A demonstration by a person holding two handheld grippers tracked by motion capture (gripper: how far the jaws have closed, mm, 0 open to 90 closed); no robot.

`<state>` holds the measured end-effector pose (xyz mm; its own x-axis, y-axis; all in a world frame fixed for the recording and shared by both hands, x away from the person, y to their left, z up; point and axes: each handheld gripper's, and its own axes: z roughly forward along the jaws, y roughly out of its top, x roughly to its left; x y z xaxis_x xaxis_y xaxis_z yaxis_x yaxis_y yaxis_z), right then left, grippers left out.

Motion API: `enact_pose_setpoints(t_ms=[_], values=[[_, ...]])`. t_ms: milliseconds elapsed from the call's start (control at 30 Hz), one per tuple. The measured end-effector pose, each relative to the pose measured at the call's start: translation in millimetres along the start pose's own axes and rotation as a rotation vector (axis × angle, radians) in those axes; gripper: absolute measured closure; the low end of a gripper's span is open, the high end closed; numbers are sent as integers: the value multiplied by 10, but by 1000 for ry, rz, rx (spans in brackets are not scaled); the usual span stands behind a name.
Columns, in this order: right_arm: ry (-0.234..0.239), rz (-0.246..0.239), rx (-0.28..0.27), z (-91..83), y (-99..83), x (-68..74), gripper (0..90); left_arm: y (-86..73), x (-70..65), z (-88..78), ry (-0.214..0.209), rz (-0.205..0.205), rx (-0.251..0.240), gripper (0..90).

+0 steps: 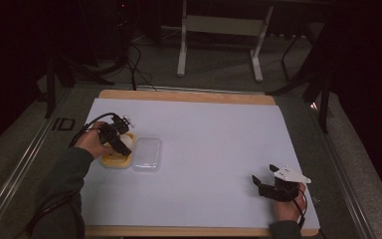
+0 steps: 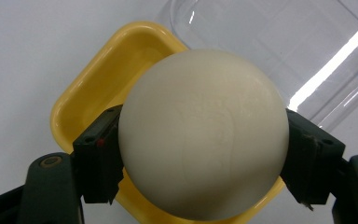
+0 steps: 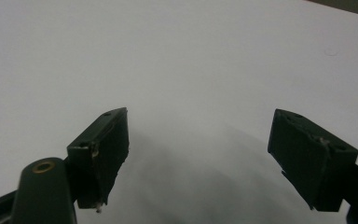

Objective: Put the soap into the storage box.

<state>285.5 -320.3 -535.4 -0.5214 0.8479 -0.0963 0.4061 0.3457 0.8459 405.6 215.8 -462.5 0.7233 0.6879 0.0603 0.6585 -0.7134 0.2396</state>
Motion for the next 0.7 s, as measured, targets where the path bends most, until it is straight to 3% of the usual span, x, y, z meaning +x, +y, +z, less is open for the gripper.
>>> enact_pose_setpoints(t_ms=[700], values=[[0,0,1,1,1,0,202,-95,-25,34,9,31,3,254]])
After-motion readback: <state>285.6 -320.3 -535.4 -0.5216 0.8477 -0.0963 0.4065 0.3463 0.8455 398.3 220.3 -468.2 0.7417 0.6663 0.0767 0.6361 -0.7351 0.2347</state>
